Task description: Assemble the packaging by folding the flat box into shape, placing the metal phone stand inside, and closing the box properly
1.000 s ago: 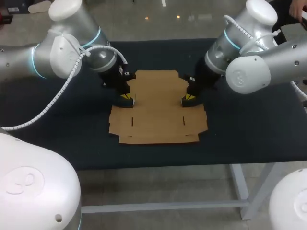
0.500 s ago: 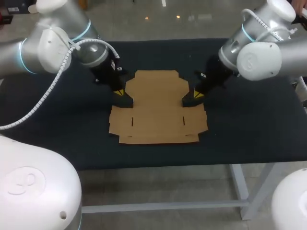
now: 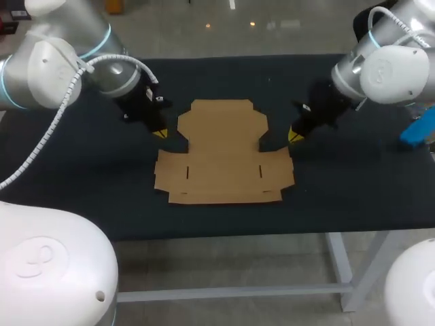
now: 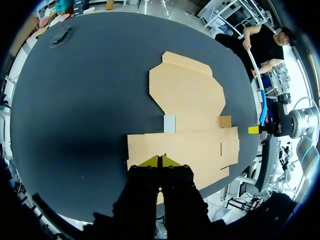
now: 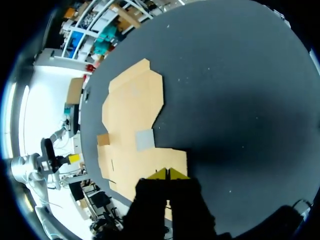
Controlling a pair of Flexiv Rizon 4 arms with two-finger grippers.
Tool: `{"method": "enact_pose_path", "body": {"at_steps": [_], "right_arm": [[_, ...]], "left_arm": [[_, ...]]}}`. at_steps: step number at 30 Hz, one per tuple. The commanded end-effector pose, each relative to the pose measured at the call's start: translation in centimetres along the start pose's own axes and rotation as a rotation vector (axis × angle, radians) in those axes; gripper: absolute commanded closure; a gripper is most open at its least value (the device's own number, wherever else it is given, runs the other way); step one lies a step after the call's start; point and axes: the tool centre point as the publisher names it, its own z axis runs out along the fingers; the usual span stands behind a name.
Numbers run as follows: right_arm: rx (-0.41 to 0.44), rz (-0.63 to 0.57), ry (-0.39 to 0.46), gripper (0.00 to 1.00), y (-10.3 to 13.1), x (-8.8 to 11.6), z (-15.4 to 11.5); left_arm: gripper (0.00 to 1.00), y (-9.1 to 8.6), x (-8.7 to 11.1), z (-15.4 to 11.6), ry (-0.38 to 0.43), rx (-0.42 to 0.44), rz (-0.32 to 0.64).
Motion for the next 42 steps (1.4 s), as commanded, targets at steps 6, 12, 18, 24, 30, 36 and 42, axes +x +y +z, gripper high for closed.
{"method": "enact_pose_path", "body": {"at_steps": [6,12,18,24,30,36,42], "right_arm": [[0.007,0.0,0.028,1.0,-4.0,-1.6,-0.4],[0.042,-0.002,0.038,1.0,-6.3,-2.7,0.4],[0.053,0.002,0.04,1.0,-8.6,-3.7,0.6],[0.056,0.007,0.047,1.0,-10.2,-4.1,0.5],[0.046,-0.003,0.057,1.0,-10.7,-3.8,0.4],[0.051,-0.014,0.063,1.0,-11.0,-3.5,0.7],[0.054,-0.024,0.066,1.0,-11.2,-3.5,0.5]], "left_arm": [[1.0,4.1,-0.3,-0.8,0.018,0.023,-0.007],[1.0,7.0,-0.2,-0.5,0.028,0.02,-0.019],[1.0,9.1,-0.3,-0.3,0.035,0.021,-0.032],[1.0,10.7,-0.7,-0.5,0.049,0.02,-0.05],[1.0,12.2,-0.8,-1.4,0.057,0.041,-0.059],[1.0,13.3,-0.9,-1.7,0.055,0.044,-0.062],[1.0,13.8,-1.0,-1.2,0.076,0.032,-0.087]]}}
